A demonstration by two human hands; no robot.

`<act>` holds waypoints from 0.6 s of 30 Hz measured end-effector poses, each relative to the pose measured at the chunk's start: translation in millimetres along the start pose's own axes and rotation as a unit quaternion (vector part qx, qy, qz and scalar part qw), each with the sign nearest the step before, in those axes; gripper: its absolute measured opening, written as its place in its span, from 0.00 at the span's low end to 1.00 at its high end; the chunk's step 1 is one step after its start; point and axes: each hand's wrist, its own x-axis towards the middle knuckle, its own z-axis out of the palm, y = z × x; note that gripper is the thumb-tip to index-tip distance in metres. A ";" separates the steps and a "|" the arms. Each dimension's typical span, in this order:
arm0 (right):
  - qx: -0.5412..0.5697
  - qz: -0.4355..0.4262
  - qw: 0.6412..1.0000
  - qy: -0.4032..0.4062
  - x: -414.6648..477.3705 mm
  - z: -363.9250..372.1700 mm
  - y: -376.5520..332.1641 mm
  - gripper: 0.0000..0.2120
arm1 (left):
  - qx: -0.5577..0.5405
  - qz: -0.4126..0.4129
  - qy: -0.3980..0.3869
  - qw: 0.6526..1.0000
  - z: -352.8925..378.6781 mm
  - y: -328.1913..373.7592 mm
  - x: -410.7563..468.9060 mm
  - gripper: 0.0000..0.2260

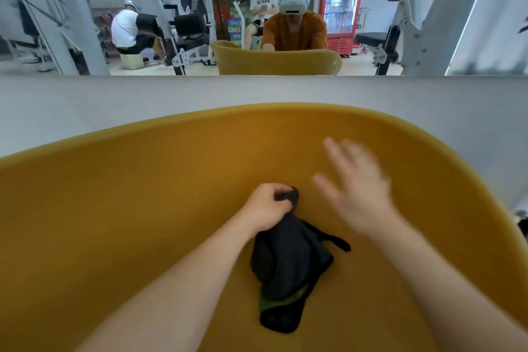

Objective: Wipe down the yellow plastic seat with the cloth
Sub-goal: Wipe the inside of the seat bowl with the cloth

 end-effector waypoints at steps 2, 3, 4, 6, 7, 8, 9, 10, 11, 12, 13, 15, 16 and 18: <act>0.217 -0.060 0.962 -0.158 -31.9 40.8 -40.7 0.39 | -0.040 -0.004 0.008 0.999 -24.6 0.9 -12.9 0.13; 0.290 -0.073 0.937 -0.181 -42.0 58.3 -57.8 0.42 | -0.023 0.002 0.004 1.000 -36.6 2.5 -19.6 0.14; 0.333 -0.087 0.926 -0.155 -44.4 75.4 -67.7 0.43 | 0.017 0.016 0.000 1.000 -48.8 3.8 -26.2 0.15; 0.350 -0.084 0.931 -0.055 -34.6 94.7 -78.9 0.35 | 0.193 0.067 0.041 0.978 -78.0 2.9 -37.4 0.14; 0.340 -0.063 0.938 -0.011 -28.4 99.3 -82.4 0.29 | 0.318 0.103 0.109 0.936 -94.8 1.8 -43.1 0.14; 0.331 -0.042 0.942 0.027 -21.8 100.6 -86.9 0.24 | 0.426 0.142 0.193 0.872 -113.3 0.7 -49.8 0.15; 0.329 -0.021 0.942 0.062 -13.5 99.4 -92.2 0.21 | 0.501 0.155 0.260 0.811 -132.7 -0.7 -54.6 0.18; 0.331 0.000 0.939 0.093 -4.2 94.1 -100.3 0.20 | 0.542 0.135 0.295 0.775 -151.7 -3.9 -57.9 0.23; 0.341 0.021 0.932 0.122 5.2 84.7 -110.8 0.20 | 0.560 0.103 0.308 0.762 -167.9 -8.0 -59.6 0.28; 0.360 0.035 0.919 0.154 15.5 77.7 -121.0 0.20 | 0.565 0.075 0.304 0.763 -179.3 -14.0 -59.0 0.32; 0.378 0.040 0.906 0.186 24.7 74.3 -131.8 0.21 | 0.570 0.066 0.297 0.763 -185.3 -20.9 -57.5 0.34; 0.381 0.012 0.903 0.198 34.6 81.0 -156.6 0.23 | 0.574 0.079 0.297 0.759 -189.5 -30.5 -55.6 0.34; 0.333 -0.025 0.925 0.180 32.1 94.0 -173.2 0.25 | 0.571 0.093 0.300 0.759 -191.7 -31.1 -54.3 0.34; 0.173 -0.105 0.968 0.145 14.1 132.2 -213.0 0.26 | 0.563 0.108 0.298 0.763 -200.0 -30.2 -55.5 0.34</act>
